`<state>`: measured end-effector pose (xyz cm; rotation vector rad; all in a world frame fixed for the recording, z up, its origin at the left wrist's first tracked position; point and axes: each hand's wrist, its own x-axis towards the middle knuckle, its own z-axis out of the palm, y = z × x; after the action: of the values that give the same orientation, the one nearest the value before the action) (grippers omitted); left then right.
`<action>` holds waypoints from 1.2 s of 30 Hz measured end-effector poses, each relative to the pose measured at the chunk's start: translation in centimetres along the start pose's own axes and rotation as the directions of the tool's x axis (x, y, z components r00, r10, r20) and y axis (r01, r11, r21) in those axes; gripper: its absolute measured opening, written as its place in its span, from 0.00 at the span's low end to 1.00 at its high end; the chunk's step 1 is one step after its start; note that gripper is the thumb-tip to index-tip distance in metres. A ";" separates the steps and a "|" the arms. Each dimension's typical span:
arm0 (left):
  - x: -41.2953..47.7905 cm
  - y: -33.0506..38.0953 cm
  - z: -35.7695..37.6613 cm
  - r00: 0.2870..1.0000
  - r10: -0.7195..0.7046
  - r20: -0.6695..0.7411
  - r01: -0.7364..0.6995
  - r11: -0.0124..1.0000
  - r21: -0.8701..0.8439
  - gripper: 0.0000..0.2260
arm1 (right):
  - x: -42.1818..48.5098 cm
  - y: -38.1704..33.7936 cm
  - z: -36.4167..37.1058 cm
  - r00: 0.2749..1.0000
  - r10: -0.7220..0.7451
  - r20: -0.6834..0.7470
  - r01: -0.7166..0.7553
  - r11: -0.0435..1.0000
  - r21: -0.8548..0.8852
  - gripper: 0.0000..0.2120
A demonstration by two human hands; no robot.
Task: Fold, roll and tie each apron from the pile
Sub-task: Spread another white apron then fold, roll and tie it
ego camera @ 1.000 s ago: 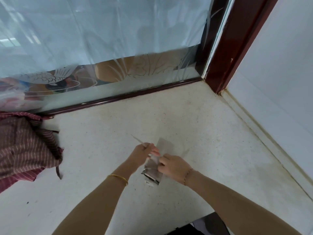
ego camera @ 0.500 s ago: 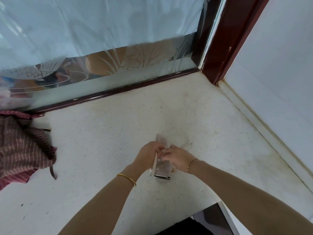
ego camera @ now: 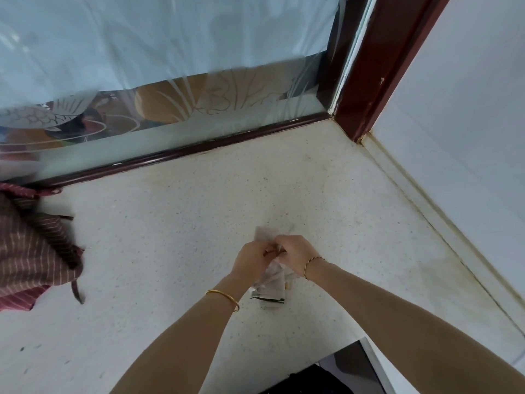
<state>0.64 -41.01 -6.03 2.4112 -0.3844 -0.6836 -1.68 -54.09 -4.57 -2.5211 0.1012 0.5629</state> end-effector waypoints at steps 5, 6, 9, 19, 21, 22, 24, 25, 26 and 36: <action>0.2 -0.1 -0.1 0.991 0.013 0.130 -0.014 1.000 0.009 0.10 | 0.2 -0.2 -0.4 1.000 0.020 -0.015 -0.021 0.998 -0.062 0.10; 0.2 -0.3 0.0 0.993 0.014 0.120 -0.016 1.000 0.015 0.09 | 0.3 -0.2 -0.4 0.999 0.032 -0.026 -0.033 0.999 -0.027 0.09; -0.1 0.0 0.5 1.000 0.009 0.029 -0.011 0.997 0.072 0.04 | 0.4 -0.2 -0.4 0.997 0.051 -0.065 -0.044 0.994 0.100 0.07; 0.4 -0.3 0.4 0.989 -0.107 0.101 0.119 0.986 -0.116 0.09 | -0.5 0.6 -1.8 0.971 0.229 0.073 -0.231 0.803 0.549 0.10; 0.7 -0.2 0.3 0.983 -0.127 0.130 0.145 0.981 -0.133 0.08 | -0.7 0.6 -1.5 0.966 0.216 0.146 -0.257 0.874 0.411 0.10; 0.8 -0.2 0.2 0.982 -0.138 0.127 0.158 0.974 -0.162 0.07 | -0.8 0.6 -1.4 0.967 0.207 0.147 -0.248 0.893 0.375 0.09; 0.9 -0.2 -0.1 0.978 -0.167 0.126 0.197 0.936 -0.292 0.06 | -1.0 0.7 -1.4 0.980 0.185 0.069 -0.197 0.916 0.349 0.07; 1.0 -0.1 -0.3 0.975 -0.183 0.127 0.217 0.911 -0.352 0.05 | -1.1 0.7 -1.4 0.986 0.164 0.027 -0.164 0.931 0.325 0.07; 1.1 -0.1 -0.5 0.970 -0.201 0.136 0.239 0.886 -0.397 0.03 | -1.1 0.8 -1.5 0.991 0.131 0.004 -0.127 0.948 0.294 0.07; 1.1 -0.1 -0.6 0.967 -0.177 0.182 0.236 0.893 -0.384 0.10 | -1.7 0.7 -2.3 0.940 0.230 0.251 -0.253 0.965 0.064 0.10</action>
<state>1.88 -41.11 -6.06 2.0291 -0.0300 -0.9342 -2.48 -55.98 -2.48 -2.3414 0.3424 0.9376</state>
